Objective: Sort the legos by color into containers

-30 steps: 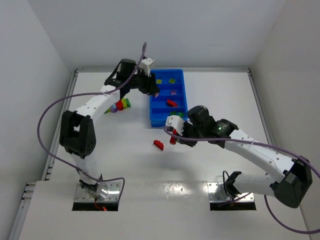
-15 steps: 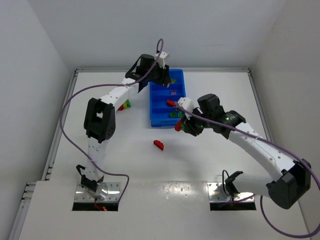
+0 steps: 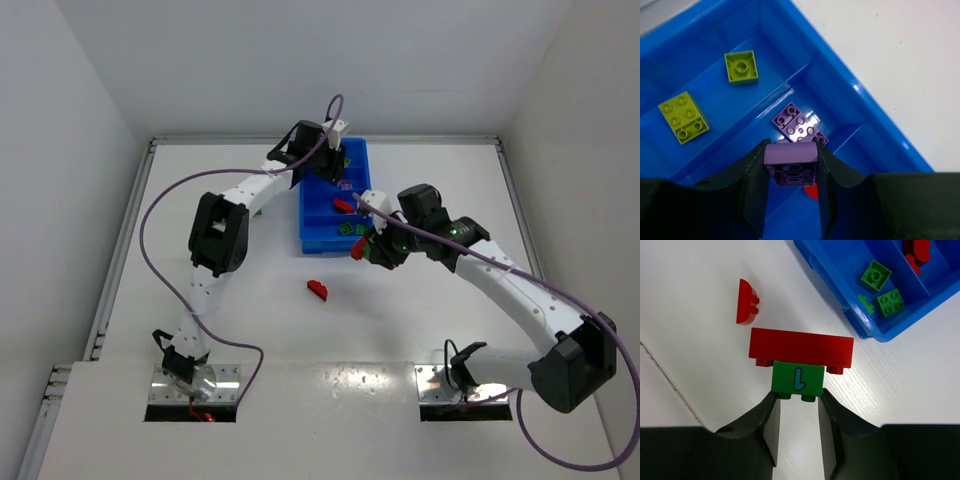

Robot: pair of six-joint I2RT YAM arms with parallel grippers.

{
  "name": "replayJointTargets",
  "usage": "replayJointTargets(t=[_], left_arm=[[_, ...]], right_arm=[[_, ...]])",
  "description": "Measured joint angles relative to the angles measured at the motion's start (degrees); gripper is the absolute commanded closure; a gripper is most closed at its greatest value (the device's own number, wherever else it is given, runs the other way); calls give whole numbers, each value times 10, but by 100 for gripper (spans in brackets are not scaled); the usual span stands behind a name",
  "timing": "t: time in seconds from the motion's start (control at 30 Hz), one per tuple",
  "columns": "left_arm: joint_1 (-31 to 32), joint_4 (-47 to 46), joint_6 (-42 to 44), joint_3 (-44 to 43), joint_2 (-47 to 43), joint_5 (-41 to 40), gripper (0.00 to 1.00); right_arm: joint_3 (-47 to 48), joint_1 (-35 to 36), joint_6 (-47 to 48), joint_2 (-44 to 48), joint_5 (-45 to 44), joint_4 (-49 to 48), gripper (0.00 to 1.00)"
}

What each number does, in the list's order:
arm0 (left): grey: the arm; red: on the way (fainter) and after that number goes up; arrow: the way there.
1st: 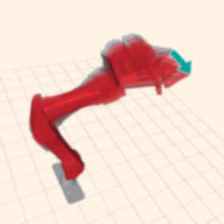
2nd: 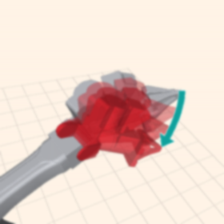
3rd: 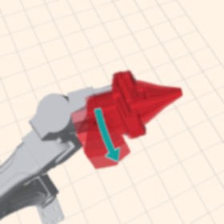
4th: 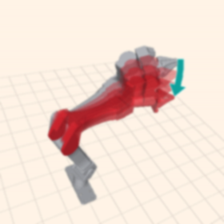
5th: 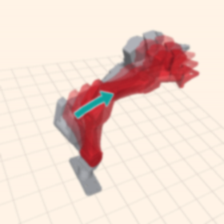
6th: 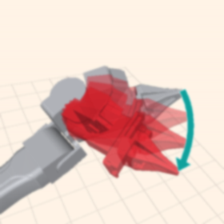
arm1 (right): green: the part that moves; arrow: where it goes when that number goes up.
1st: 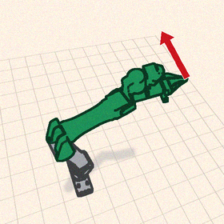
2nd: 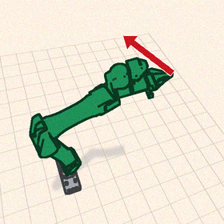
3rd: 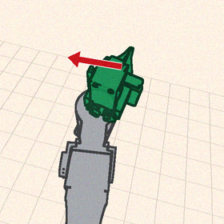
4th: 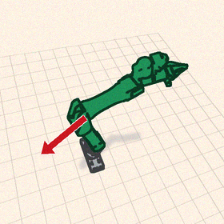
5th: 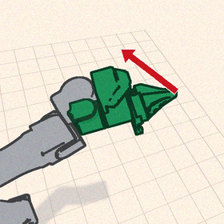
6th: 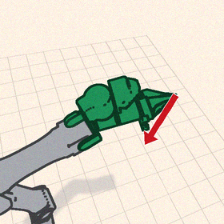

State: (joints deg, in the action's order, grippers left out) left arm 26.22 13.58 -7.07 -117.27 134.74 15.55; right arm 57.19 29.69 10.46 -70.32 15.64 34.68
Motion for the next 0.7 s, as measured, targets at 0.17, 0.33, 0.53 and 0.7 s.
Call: replayJointTargets(t=[0.17, 0.33, 0.53, 0.7], left_arm=[[0, 6, 11, 0, 17, -10, 72], [0, 6, 21, 0, 27, -26, 58], [0, 7, 30, 0, 38, -38, 39], [-3, -50, 21, 61, 16, -19, 17]], right_arm=[[0, -7, 0, -9, 1, -3, 100], [0, -7, -1, -11, 3, -3, 100], [0, -7, -1, -16, 8, -8, 100], [0, -7, -2, -16, 11, -15, 100]])
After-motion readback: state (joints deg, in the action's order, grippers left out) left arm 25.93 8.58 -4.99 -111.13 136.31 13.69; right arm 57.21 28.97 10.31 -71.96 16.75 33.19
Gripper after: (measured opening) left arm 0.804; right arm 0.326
